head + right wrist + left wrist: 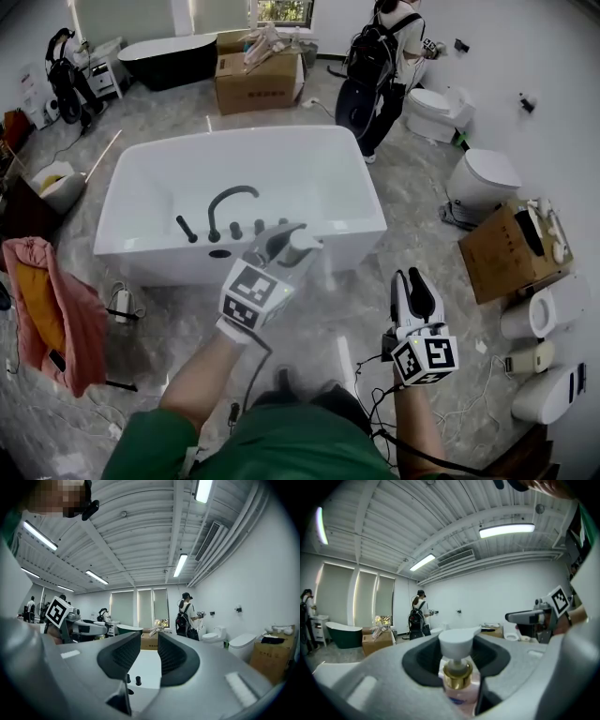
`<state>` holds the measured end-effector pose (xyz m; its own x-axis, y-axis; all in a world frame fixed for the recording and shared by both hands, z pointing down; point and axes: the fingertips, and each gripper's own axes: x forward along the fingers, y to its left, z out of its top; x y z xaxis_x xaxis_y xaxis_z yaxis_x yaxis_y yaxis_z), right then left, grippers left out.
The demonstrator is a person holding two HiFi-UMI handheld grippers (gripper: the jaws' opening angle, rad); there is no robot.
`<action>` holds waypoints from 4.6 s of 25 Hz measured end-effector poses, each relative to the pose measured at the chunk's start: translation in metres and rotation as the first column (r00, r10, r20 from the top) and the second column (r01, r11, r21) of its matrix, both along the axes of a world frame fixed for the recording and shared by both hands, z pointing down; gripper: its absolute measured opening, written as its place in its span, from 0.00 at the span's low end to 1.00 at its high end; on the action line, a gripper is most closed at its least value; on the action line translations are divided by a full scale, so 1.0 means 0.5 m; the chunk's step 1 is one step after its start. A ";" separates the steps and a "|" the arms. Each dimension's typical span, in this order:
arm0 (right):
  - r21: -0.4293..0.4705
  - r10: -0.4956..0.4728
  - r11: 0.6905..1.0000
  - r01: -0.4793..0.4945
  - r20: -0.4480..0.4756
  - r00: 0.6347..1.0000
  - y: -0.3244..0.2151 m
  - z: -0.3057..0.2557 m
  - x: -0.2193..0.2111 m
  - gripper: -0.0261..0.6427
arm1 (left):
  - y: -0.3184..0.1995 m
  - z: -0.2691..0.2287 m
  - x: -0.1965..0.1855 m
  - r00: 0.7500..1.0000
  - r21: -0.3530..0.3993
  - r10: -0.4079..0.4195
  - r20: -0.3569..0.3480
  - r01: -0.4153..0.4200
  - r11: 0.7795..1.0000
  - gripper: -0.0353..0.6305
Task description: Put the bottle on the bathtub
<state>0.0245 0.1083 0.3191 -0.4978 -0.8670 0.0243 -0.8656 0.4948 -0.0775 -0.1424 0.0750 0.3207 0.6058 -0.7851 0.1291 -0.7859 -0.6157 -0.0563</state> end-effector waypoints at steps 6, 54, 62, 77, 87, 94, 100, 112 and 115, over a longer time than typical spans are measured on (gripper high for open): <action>-0.005 -0.012 1.000 0.012 0.009 1.000 -0.070 0.012 0.003 0.19 | -0.069 0.007 0.005 1.000 -0.004 -0.008 0.011 0.008 1.000 0.29; -0.136 -0.201 0.968 0.211 0.082 0.976 -0.796 0.179 0.114 0.19 | -0.743 0.234 0.150 0.989 -0.162 -0.095 0.115 0.113 0.980 0.29; -0.160 -0.152 0.974 0.161 0.072 0.986 -0.860 0.217 0.096 0.19 | -0.818 0.299 0.146 0.993 -0.189 -0.027 0.116 0.049 0.981 0.29; -0.235 -0.096 0.966 0.108 0.061 0.994 -0.931 0.308 0.105 0.19 | -0.909 0.410 0.158 0.988 -0.236 0.058 0.146 -0.022 0.972 0.29; -0.279 -0.062 0.958 0.073 0.046 0.997 -0.944 0.360 0.123 0.19 | -0.948 0.512 0.151 0.978 -0.270 0.087 0.188 -0.033 0.962 0.29; -0.304 -0.039 0.951 0.046 0.028 0.999 -0.950 0.393 0.138 0.19 | -0.973 0.597 0.146 0.970 -0.316 0.109 0.218 -0.036 0.948 0.30; -0.320 -0.023 0.947 0.027 0.016 1.000 -0.957 0.410 0.151 0.19 | -0.991 0.659 0.153 0.962 -0.350 0.137 0.237 -0.047 0.936 0.30; -0.349 -0.018 0.937 0.018 0.005 1.000 -0.957 0.431 0.162 0.19 | -1.006 0.747 0.167 0.944 -0.399 0.181 0.276 -0.059 0.915 0.30; -0.355 -0.024 0.935 0.024 0.005 1.000 -0.953 0.439 0.162 0.19 | -1.004 0.759 0.170 0.941 -0.404 0.183 0.285 -0.056 0.913 0.30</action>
<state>0.1055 -0.3682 0.5386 -0.5186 -0.7895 0.3283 -0.8536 0.4559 -0.2522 -0.0574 -0.4271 0.7002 0.5707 -0.5590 0.6015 -0.6863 -0.7269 -0.0242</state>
